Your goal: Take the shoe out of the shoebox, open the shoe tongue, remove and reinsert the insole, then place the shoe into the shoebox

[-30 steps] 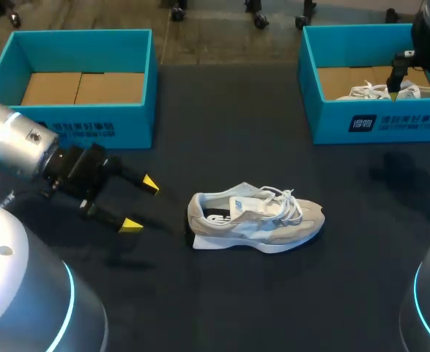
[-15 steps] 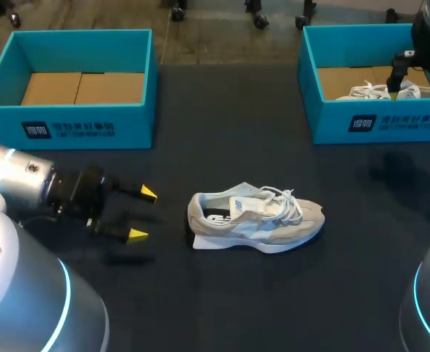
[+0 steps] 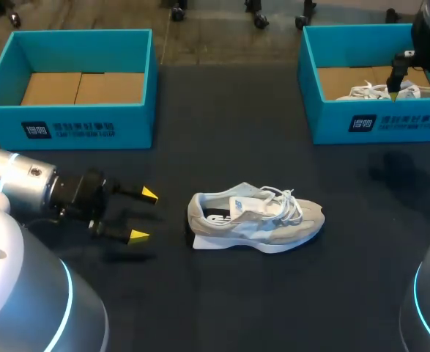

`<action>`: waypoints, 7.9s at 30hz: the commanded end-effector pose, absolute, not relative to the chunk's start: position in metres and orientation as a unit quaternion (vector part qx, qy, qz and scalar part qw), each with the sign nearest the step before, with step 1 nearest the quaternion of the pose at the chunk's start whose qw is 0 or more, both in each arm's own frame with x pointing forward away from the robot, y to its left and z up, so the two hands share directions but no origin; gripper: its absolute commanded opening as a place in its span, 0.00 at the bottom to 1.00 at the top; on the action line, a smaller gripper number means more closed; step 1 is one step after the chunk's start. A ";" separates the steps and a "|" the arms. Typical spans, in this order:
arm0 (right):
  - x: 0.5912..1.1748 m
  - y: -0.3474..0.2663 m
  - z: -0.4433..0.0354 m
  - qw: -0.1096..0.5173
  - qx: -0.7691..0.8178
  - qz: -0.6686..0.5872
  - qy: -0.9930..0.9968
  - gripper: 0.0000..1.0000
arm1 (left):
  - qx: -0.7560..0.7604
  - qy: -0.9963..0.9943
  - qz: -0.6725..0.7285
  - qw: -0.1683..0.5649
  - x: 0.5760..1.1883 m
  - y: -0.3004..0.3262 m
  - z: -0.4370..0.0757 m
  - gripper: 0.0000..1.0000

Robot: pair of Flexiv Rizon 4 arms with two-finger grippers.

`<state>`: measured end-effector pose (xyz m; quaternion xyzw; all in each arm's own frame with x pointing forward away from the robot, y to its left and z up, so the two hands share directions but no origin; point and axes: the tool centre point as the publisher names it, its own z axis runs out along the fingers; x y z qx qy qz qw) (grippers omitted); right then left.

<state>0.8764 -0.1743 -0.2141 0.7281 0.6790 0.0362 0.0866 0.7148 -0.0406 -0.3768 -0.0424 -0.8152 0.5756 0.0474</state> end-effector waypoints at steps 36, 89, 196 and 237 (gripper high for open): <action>0.876 -0.175 -0.214 0.087 0.728 0.038 0.679 1.00 | -0.013 -0.818 0.575 0.030 0.721 -0.121 -0.406 1.00; 0.876 -0.175 -0.214 0.087 0.728 0.038 0.679 1.00 | -0.003 -0.827 0.562 0.028 0.730 -0.165 -0.424 0.00; 0.730 0.189 -0.288 0.115 0.703 -0.028 0.701 1.00 | -0.001 -0.828 0.560 0.031 0.728 -0.163 -0.423 0.00; 0.710 0.198 -0.327 0.134 0.737 -0.044 0.661 1.00 | -0.001 -0.828 0.560 0.031 0.728 -0.163 -0.423 0.00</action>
